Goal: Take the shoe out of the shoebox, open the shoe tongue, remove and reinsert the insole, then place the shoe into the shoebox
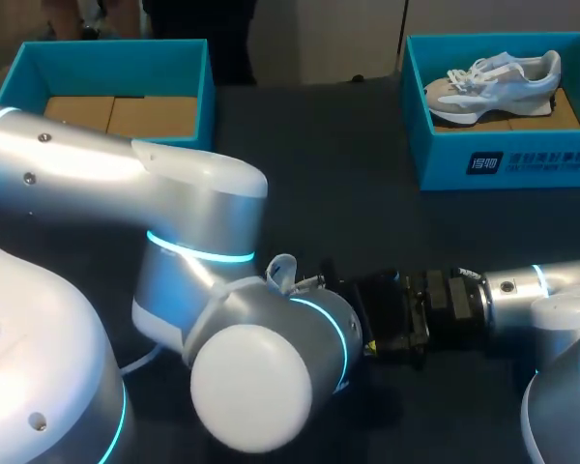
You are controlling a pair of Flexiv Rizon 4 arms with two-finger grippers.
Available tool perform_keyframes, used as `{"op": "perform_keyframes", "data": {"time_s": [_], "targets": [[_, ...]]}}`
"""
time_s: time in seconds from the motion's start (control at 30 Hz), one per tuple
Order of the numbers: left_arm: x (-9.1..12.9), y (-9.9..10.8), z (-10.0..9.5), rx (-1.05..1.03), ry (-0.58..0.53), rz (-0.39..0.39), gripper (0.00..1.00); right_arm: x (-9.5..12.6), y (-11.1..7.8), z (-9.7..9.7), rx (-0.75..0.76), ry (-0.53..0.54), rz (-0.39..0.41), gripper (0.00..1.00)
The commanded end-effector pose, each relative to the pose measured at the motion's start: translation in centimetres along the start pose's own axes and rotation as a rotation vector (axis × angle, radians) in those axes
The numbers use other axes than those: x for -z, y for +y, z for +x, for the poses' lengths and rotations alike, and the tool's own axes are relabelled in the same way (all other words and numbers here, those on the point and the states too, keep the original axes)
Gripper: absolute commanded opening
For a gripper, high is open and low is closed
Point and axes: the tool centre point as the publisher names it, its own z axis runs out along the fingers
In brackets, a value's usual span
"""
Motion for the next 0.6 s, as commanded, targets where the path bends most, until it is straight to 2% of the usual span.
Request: {"op": "perform_keyframes", "data": {"time_s": [0.03, 0.6], "targets": [[0.1, -0.1, -0.7, 0.011, 0.001, -0.003, 0.26, -0.3, -0.2, 0.2, 0.0, -0.002, 0.002, 0.0], [-2.4, 0.1, -1.9, 0.036, 0.031, -0.047, 0.22, -0.3, -0.2, 0.2, 0.0, -0.002, 0.002, 0.0]]}}
